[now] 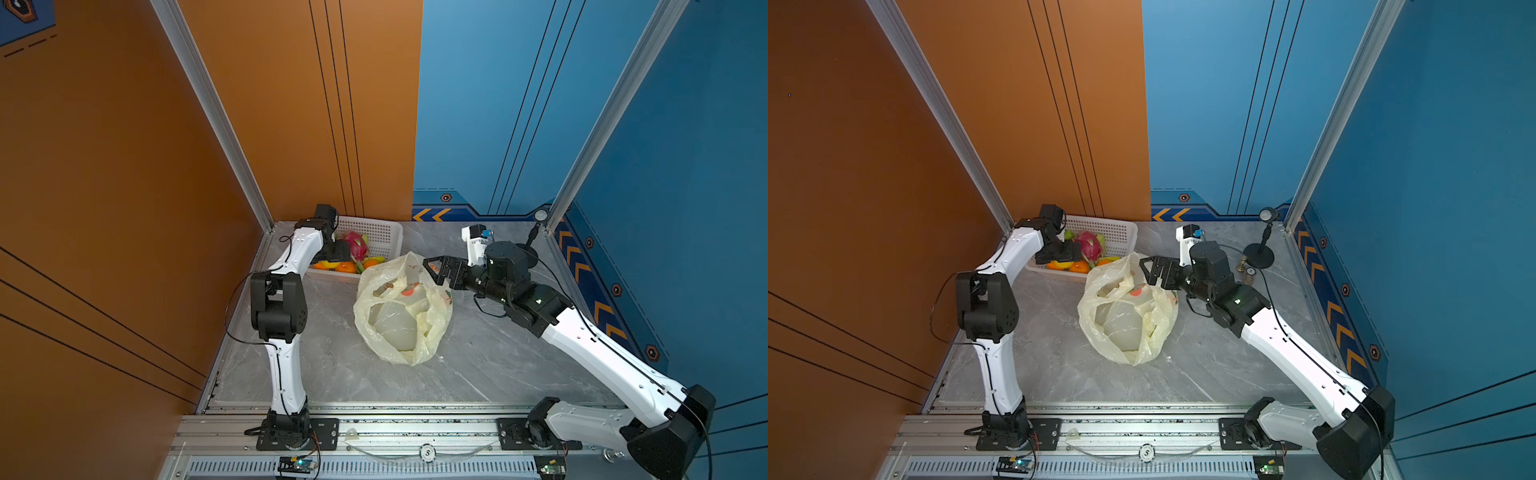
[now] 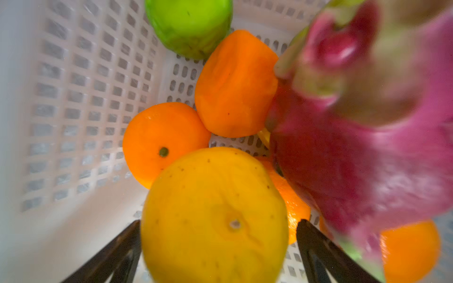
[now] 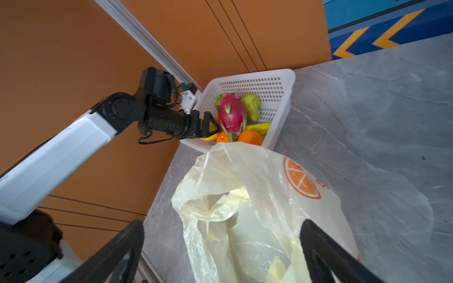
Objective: Untie the knot of the plastic bag and take out the fruit
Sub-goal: Place the fruit in the basket, then reset both arms
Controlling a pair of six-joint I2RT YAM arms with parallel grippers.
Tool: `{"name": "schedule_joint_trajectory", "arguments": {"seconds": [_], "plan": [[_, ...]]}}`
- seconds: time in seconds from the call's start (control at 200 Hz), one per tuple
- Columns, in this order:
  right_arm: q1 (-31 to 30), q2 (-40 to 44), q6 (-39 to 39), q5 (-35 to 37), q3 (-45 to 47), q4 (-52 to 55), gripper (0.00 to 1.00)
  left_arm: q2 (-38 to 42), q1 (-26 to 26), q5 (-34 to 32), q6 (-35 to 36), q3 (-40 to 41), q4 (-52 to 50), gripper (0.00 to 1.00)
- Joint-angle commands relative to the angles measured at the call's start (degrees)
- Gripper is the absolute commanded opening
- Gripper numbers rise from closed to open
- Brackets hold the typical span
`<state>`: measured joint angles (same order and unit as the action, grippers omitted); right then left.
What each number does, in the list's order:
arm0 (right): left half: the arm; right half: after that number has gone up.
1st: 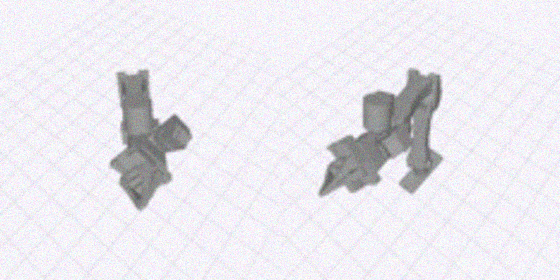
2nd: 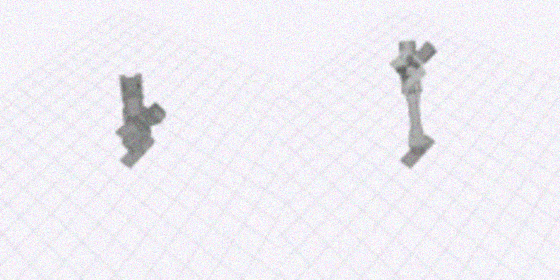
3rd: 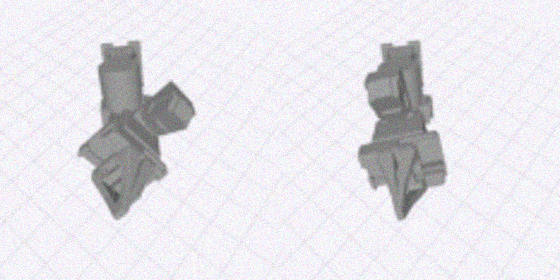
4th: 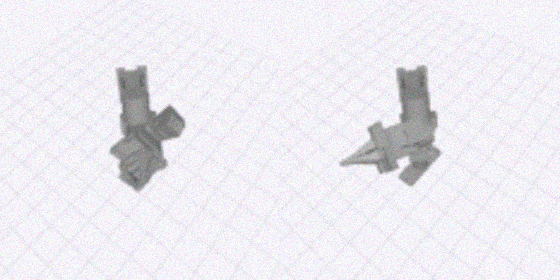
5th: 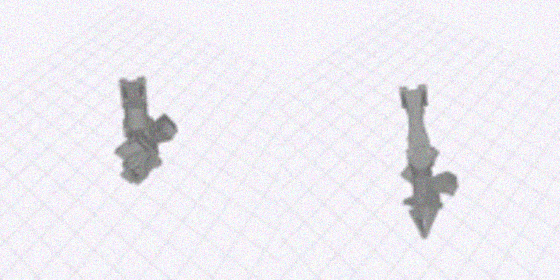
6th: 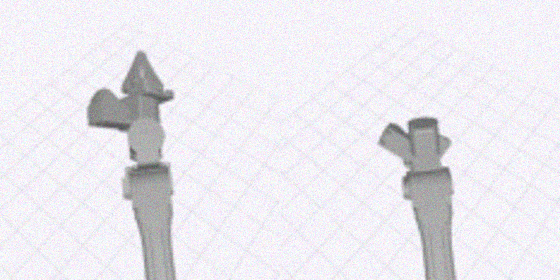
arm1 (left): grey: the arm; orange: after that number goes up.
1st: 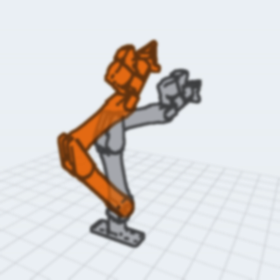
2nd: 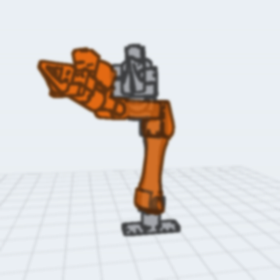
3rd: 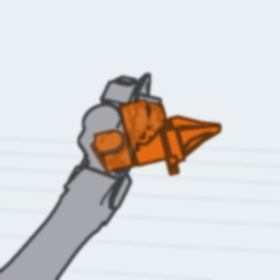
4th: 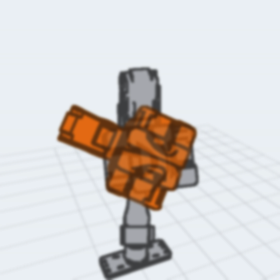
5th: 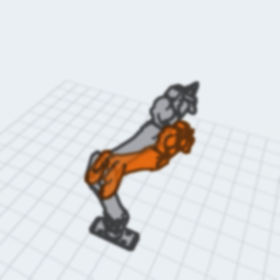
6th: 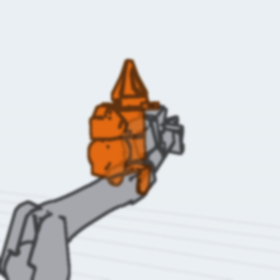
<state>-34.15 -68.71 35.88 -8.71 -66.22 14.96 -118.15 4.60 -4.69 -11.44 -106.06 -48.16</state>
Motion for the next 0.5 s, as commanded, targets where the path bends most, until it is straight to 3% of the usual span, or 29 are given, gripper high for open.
{"name": "schedule_joint_trajectory", "arguments": {"seconds": [0.0,0.13,0.34,0.491], "plan": [[4.0,-0.5,-3.8,2.4,-1.9,4.2,1.00,9.7,0.1,-1.2,-0.4,2.5,1.2,0.98],[10.3,-2.3,-7.6,4.2,-1.3,7.9,1.00,21.3,1.3,0.3,-1.0,11.9,7.2,0.98],[19.2,-5.1,-17.0,11.8,4.6,7.9,1.00,44.0,3.2,-0.1,-1.3,37.8,24.3,0.98],[24.2,-7.5,-20.4,17.9,10.5,1.5,1.00,57.4,3.2,-3.3,1.0,56.0,33.7,0.98]]}}
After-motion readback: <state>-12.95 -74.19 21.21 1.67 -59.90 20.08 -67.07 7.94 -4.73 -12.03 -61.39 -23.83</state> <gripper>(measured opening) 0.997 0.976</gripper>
